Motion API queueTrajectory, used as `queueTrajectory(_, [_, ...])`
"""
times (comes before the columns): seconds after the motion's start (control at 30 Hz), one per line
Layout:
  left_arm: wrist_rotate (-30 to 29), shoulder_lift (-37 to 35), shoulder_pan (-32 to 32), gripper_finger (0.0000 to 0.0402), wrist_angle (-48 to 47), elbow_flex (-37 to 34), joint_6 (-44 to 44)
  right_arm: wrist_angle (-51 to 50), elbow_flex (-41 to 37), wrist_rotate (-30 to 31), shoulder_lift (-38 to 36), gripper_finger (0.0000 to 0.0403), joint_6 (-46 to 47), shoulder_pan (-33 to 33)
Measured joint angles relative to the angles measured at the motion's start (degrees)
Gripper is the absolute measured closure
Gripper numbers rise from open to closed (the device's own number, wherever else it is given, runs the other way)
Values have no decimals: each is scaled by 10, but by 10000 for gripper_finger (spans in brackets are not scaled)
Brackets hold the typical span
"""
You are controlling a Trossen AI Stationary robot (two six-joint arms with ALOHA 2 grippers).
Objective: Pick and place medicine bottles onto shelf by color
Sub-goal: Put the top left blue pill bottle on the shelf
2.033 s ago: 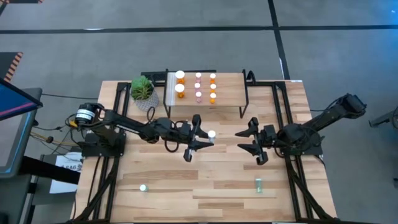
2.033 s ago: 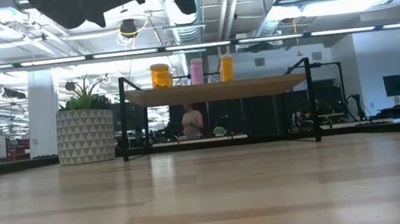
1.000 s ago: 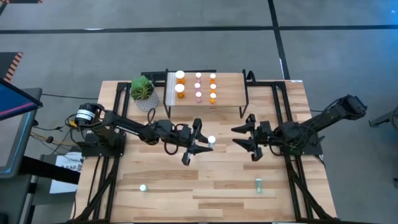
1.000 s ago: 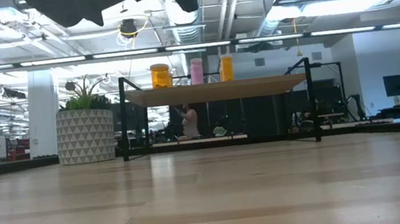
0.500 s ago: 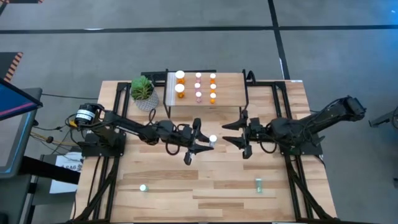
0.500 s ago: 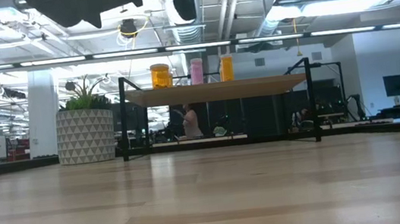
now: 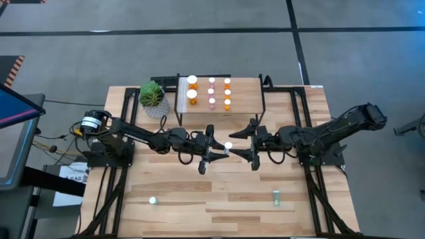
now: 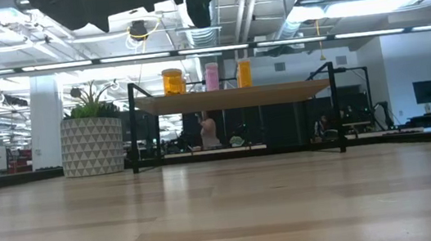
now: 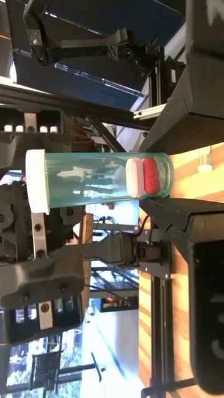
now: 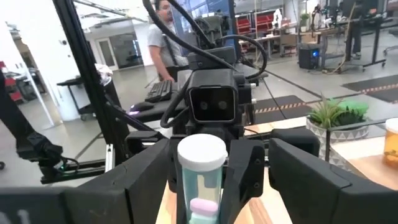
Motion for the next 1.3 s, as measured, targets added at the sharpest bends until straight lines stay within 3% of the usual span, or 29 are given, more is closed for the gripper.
queueTrajectory(0.77, [-10,0,0,313,0,0,0,-13,0,-24,0,127,15,-12])
queueTrajectory(1.3, [-11,0,0,313,0,0,0,-12,0,-39,0,220,4,-12])
